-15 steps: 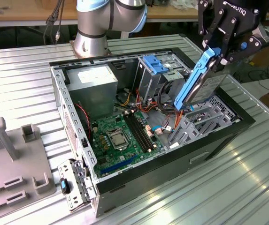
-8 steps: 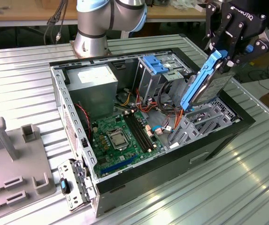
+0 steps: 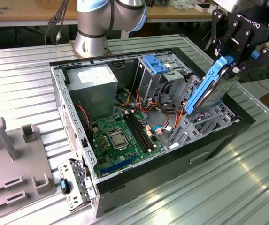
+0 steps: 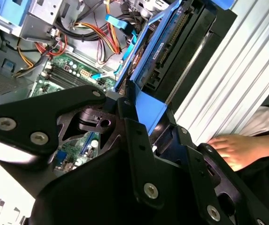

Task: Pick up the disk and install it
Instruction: 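Insert the disk into the insertion slot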

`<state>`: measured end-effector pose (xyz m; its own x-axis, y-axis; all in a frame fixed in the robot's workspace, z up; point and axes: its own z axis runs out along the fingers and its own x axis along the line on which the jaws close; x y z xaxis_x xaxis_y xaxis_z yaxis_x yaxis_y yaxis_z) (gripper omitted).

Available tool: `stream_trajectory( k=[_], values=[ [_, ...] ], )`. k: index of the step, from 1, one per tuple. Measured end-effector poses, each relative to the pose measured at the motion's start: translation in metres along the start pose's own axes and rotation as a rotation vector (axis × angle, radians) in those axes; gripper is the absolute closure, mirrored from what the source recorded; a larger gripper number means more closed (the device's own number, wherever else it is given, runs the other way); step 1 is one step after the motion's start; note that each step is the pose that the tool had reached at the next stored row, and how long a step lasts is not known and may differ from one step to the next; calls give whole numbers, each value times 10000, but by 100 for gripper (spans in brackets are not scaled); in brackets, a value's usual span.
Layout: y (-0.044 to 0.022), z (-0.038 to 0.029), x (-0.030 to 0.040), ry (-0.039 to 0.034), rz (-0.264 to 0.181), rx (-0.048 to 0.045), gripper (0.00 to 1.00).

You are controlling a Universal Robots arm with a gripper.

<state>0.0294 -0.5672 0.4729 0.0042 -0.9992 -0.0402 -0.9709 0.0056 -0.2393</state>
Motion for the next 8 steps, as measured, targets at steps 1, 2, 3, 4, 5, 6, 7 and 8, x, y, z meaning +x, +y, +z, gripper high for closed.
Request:
stream_trajectory(
  k=[1, 2, 3, 4, 5, 6, 7, 8],
  values=[
    [1, 6, 21, 1, 1, 0, 63],
    [-2, 12, 22, -2, 2, 1, 63],
    [-15, 18, 22, 0, 3, 0, 63],
    [-37, 26, 22, 4, 8, 0, 63],
    [-60, 36, 23, 5, 15, 1, 63],
    [-76, 46, 24, 5, 22, 1, 63],
    [-85, 55, 28, 5, 27, 2, 63],
    [-82, 66, 35, 9, 33, 1, 63]
  ],
)
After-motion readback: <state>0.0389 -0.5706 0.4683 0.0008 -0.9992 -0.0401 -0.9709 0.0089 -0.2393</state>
